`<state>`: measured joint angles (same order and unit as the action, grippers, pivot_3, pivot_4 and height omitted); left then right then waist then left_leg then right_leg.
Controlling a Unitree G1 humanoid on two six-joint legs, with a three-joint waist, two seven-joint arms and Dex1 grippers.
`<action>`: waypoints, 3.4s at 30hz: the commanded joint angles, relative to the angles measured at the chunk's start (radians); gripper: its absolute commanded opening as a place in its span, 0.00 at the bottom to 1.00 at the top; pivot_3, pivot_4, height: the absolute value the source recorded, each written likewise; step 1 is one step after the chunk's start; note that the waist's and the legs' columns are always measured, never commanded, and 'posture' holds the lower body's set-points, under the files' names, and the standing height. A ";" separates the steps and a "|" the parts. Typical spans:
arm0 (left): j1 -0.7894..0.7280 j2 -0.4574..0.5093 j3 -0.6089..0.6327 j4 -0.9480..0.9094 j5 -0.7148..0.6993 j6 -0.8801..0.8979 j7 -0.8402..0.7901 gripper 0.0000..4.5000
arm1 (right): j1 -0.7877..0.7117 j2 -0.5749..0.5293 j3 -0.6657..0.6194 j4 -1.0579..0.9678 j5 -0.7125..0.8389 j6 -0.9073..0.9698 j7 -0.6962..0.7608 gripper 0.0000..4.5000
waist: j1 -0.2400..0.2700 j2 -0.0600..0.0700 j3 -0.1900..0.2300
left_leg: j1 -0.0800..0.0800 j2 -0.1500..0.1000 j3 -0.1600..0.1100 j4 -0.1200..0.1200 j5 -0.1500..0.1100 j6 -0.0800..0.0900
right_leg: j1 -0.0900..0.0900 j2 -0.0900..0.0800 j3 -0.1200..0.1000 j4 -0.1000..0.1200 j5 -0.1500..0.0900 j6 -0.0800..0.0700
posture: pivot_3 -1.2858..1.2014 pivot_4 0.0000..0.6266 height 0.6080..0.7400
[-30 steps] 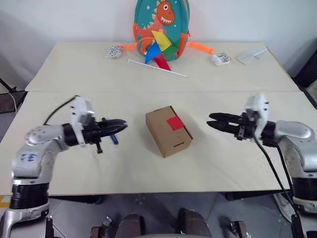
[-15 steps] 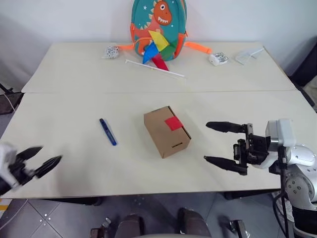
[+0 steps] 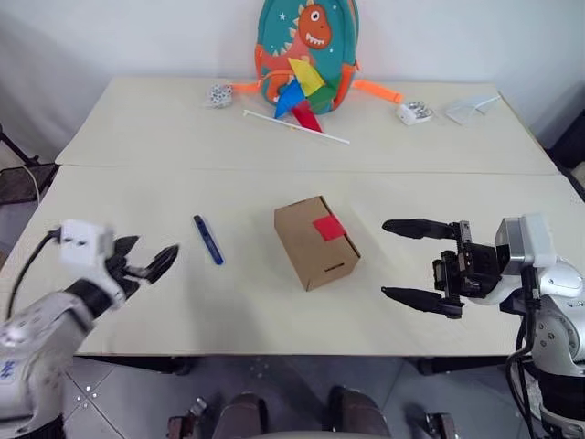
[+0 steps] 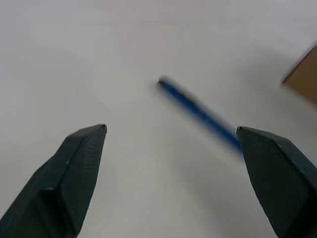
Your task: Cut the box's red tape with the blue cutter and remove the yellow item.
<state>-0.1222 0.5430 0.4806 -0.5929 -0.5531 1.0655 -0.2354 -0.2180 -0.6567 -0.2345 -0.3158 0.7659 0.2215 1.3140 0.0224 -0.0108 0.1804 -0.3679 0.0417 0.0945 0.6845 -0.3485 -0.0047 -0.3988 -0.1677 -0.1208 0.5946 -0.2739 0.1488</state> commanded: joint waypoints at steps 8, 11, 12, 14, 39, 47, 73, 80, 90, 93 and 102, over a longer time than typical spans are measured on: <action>-0.309 -0.325 -0.189 0.006 0.229 0.309 0.448 0.99 | 0.017 -0.024 0.004 -0.064 0.023 0.025 -0.032 1.00 | 0.003 0.000 0.000 | -0.001 0.000 0.001 0.001 0.000 0.000 | 0.000 0.001 0.000 -0.001 0.000 0.000 | 0.52 0.24 1.00; -0.348 -0.424 -0.173 0.028 0.288 0.347 0.517 0.99 | 0.021 -0.026 0.004 -0.076 0.025 0.032 -0.040 1.00 | 0.003 0.000 0.000 | -0.001 0.000 0.001 0.001 0.000 -0.001 | 0.000 0.001 0.000 -0.002 0.000 0.000 | 0.52 0.24 1.00; -0.354 -0.454 -0.177 0.039 0.309 0.353 0.536 0.99 | 0.021 -0.028 0.002 -0.078 0.028 0.034 -0.044 1.00 | 0.004 0.000 0.000 | -0.002 0.000 0.001 0.002 0.000 0.000 | 0.000 0.001 0.000 -0.003 0.000 0.000 | 0.52 0.24 1.00; -0.360 -0.487 -0.181 0.048 0.339 0.355 0.552 0.99 | 0.021 -0.028 0.001 -0.082 0.030 0.038 -0.051 1.00 | 0.004 0.000 0.000 | -0.002 0.000 0.001 0.002 0.000 0.000 | 0.000 0.001 0.000 -0.003 0.000 0.000 | 0.52 0.24 1.00; -0.374 -0.606 -0.223 0.180 0.492 0.376 0.520 0.54 | 0.032 -0.014 -0.004 -0.115 0.067 0.049 -0.114 1.00 | 0.017 0.004 -0.002 | -0.001 0.000 0.000 0.007 0.000 0.000 | 0.003 0.001 0.001 -0.002 0.000 0.000 | 0.52 0.24 1.00; -0.358 -0.578 -0.191 0.156 0.505 0.417 0.476 0.42 | 0.020 -0.007 0.004 -0.106 0.063 0.041 -0.119 1.00 | 0.025 0.004 -0.003 | -0.001 0.000 0.000 0.008 0.000 0.001 | 0.003 0.001 0.001 -0.002 0.000 0.000 | 0.52 0.24 1.00; -0.267 -0.173 -0.135 0.180 0.325 0.301 0.019 0.24 | 0.005 0.005 0.017 -0.097 0.062 0.037 -0.123 1.00 | -0.002 0.005 -0.003 | -0.001 0.002 0.001 0.007 -0.001 0.000 | 0.002 0.002 0.001 0.000 0.000 -0.002 | 0.52 0.24 1.00; -0.255 0.104 -0.155 0.300 0.191 0.082 -0.304 0.24 | 0.001 -0.012 0.001 -0.095 0.066 0.044 -0.124 1.00 | 0.003 0.004 -0.002 | -0.004 0.004 0.002 0.007 -0.001 -0.001 | -0.002 0.004 0.000 0.000 -0.001 -0.002 | 0.52 0.24 1.00; -0.247 0.365 -0.307 0.406 0.127 -0.321 -0.806 0.24 | -0.004 -0.037 -0.011 -0.098 0.078 0.065 -0.128 1.00 | -0.001 0.004 -0.002 | -0.005 0.005 0.007 0.006 -0.002 -0.002 | -0.007 0.004 0.001 0.000 -0.001 -0.003 | 0.52 0.24 1.00; -0.270 0.359 -0.298 0.472 0.147 -0.316 -0.734 0.24 | 0.019 -0.038 -0.017 -0.116 0.081 0.064 -0.137 1.00 | 0.000 0.004 -0.002 | -0.005 0.005 0.010 0.004 -0.002 -0.002 | -0.009 0.004 0.003 0.001 -0.001 -0.003 | 0.52 0.24 1.00; -0.105 0.265 -0.112 0.495 0.175 -0.369 -0.494 0.69 | 0.035 -0.025 -0.019 -0.182 0.111 0.070 -0.183 1.00 | -0.009 0.002 -0.001 | -0.004 0.006 0.014 0.003 -0.003 -0.001 | -0.011 0.004 0.003 0.001 0.000 -0.002 | 0.52 0.24 1.00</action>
<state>-0.2280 0.8089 0.3295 -0.0839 -0.3829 0.7277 -0.7520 -0.1638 -0.6831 -0.2423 -0.4512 0.8479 0.2940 1.1377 0.0136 -0.0084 0.1791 -0.3716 0.0474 0.1083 0.6880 -0.3516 -0.0057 -0.4096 -0.1639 -0.1180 0.5958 -0.2740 0.1467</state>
